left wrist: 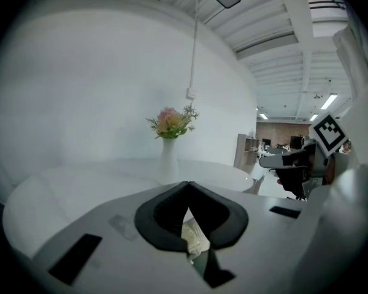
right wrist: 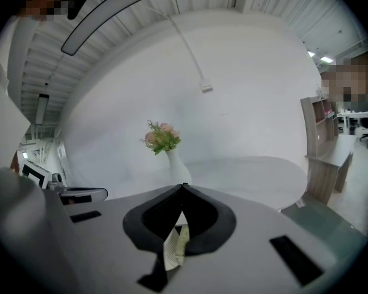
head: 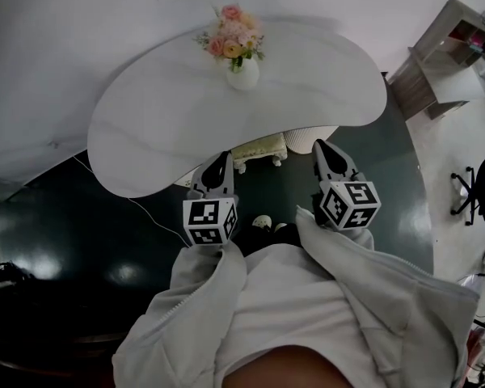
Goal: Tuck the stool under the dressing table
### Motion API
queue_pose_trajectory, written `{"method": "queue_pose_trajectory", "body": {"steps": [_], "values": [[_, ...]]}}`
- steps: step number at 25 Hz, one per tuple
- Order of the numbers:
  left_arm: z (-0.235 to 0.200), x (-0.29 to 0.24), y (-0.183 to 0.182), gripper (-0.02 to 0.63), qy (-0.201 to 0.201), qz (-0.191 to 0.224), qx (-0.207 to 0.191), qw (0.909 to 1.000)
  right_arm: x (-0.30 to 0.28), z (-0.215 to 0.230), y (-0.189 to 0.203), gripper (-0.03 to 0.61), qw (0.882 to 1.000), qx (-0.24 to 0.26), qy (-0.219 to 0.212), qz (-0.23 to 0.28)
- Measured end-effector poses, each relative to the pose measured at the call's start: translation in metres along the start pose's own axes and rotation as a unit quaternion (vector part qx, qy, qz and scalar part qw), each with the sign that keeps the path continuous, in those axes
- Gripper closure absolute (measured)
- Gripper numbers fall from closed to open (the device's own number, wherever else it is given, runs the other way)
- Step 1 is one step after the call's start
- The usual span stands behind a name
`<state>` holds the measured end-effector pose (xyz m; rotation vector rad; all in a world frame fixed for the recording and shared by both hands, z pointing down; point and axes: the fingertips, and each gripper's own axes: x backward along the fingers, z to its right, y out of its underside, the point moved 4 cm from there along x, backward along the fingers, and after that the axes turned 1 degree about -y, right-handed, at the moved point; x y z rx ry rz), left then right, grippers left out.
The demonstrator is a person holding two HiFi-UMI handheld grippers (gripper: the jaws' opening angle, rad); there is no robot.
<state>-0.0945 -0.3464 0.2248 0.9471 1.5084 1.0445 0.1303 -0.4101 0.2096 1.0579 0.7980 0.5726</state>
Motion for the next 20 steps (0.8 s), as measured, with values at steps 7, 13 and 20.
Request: {"method": "queue_pose_trajectory", "body": {"steps": [7,13,20], "values": [[-0.002,-0.001,0.007,0.598,-0.003,-0.008,0.003,1.0,-0.002,-0.003,0.006,0.529,1.0,0.012,0.004,-0.011],[-0.005,0.001,0.013,0.598,-0.004,-0.012,0.008,0.9999,-0.005,-0.009,0.008,0.529,1.0,0.018,-0.002,-0.017],[-0.004,0.002,0.016,0.598,0.003,-0.013,0.004,0.9999,-0.003,-0.014,0.011,0.529,1.0,0.025,-0.003,-0.018]]}}
